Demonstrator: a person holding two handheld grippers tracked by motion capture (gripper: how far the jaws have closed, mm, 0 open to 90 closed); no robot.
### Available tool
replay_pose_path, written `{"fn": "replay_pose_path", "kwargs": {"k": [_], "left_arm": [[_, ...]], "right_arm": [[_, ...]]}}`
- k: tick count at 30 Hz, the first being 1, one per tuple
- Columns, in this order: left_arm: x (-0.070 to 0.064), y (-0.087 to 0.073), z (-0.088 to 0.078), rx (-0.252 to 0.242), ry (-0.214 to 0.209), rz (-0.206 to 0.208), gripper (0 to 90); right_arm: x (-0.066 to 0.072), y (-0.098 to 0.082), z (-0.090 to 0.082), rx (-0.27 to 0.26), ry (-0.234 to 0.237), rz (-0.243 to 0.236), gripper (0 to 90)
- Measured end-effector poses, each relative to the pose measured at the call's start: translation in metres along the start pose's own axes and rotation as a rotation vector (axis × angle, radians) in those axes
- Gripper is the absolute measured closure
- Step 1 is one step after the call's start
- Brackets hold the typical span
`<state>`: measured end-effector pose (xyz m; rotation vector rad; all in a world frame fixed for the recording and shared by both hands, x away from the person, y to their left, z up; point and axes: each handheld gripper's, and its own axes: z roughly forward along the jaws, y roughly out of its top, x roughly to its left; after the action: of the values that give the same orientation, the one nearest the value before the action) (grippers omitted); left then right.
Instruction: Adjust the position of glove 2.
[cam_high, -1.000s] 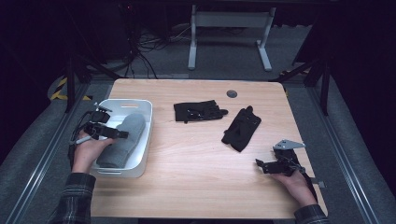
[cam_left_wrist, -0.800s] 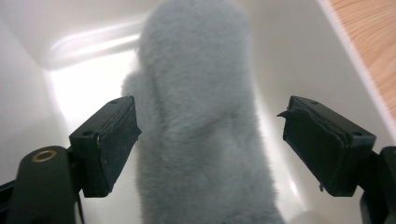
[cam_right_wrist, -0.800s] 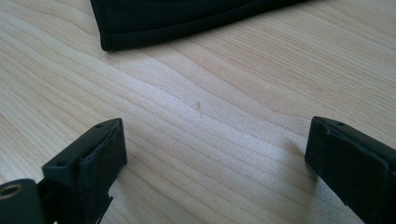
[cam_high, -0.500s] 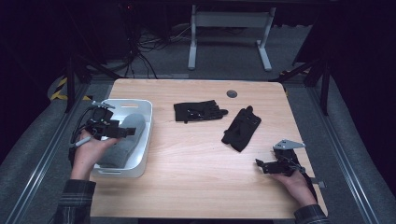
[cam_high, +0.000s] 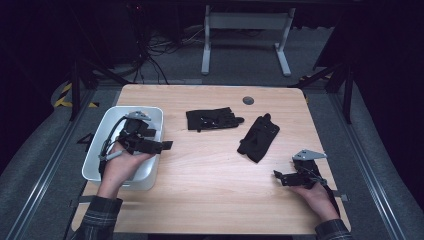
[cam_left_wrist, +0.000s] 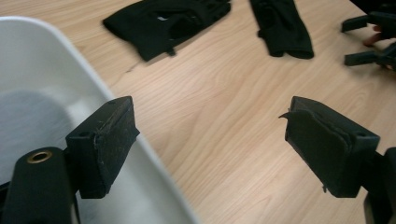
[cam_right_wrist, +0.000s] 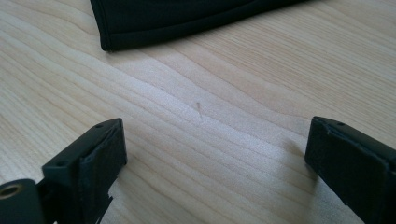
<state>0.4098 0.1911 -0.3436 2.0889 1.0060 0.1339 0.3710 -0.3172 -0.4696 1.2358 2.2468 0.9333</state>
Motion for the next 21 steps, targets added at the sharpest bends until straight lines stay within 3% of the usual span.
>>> {"fn": "replay_pose_path", "kwargs": {"k": [6, 7, 15, 21], "left_arm": [[-0.019, 0.005, 0.018, 0.018, -0.033, 0.051, 16.9], [-0.028, 0.005, 0.026, 0.018, -0.042, 0.064, 16.9], [-0.048, 0.004, 0.051, 0.032, -0.089, 0.11, 14.2], [-0.064, -0.003, 0.07, 0.032, -0.085, 0.162, 12.2]], "right_arm": [[0.0, 0.0, 0.0, 0.0, 0.0, 0.0, 5.8], [0.0, 0.0, 0.0, 0.0, 0.0, 0.0, 5.8], [0.0, 0.0, 0.0, 0.001, -0.005, 0.0, 5.4], [0.0, 0.0, 0.0, 0.003, -0.007, 0.003, 4.8]]}}
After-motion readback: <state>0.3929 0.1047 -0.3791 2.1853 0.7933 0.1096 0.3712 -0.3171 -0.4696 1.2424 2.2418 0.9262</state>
